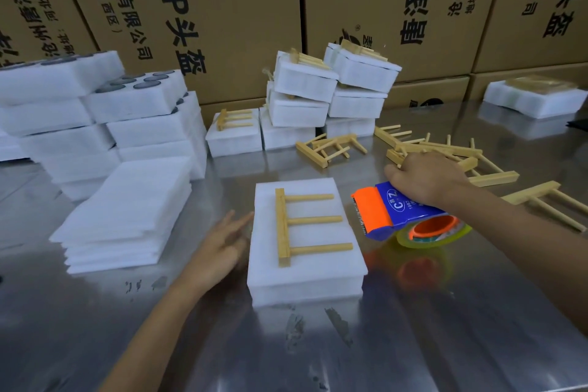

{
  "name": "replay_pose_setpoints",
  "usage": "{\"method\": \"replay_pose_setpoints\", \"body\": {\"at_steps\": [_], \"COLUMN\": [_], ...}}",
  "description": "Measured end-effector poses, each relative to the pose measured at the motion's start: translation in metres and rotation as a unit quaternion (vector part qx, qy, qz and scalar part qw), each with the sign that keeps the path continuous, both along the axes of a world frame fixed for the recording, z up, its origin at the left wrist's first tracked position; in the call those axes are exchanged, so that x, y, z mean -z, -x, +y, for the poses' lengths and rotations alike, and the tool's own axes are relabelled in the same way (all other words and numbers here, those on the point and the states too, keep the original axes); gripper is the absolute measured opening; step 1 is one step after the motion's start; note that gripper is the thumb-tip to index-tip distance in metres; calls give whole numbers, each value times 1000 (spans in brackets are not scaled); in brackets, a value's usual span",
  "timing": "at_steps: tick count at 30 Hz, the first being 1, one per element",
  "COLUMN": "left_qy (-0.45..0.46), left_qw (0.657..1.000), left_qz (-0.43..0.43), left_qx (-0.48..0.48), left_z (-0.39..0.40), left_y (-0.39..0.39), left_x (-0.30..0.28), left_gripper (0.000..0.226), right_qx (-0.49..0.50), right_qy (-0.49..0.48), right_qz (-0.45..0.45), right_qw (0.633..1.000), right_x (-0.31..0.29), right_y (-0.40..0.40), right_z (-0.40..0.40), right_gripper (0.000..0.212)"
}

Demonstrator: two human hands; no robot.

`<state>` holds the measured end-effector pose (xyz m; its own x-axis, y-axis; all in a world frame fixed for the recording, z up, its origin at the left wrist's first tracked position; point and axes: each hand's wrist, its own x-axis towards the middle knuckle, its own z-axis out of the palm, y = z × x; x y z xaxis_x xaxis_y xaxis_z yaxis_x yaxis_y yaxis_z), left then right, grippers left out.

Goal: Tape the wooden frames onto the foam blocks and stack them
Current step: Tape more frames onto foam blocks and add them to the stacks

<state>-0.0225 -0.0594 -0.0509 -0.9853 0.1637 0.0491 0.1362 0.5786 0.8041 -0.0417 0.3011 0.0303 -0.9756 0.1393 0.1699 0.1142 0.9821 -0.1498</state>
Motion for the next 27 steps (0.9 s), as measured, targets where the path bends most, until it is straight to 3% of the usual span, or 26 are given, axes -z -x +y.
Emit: {"method": "replay_pose_setpoints", "body": {"at_steps": [3,8,13,16,21,25,27], "left_qy": [3,211,201,240,133,202,205], "left_qw": [993,949,959,954,974,965,964], "left_qz": [54,199,117,99,150,99,88], "left_qx": [-101,-127,-164,-152,-106,-137,-147], "left_z": [-11,-17,-14,-14,6,6,5], "left_y": [9,19,17,11,-3,-8,-11], "left_x": [-14,-40,-47,-32,-6,-1,0], "left_gripper": [27,30,38,19,40,78,86], "right_qx": [3,3,3,3,5,8,6], "right_qy": [6,9,12,18,18,13,14], "right_qz": [0,4,17,26,30,25,22], "right_qw": [1000,1000,1000,999,999,1000,1000], "right_x": [0,0,2,3,3,2,2], "right_y": [-2,-4,-6,-7,-7,-7,-7], "right_z": [1,2,4,6,5,4,3], "right_gripper": [47,47,49,50,50,49,50]}}
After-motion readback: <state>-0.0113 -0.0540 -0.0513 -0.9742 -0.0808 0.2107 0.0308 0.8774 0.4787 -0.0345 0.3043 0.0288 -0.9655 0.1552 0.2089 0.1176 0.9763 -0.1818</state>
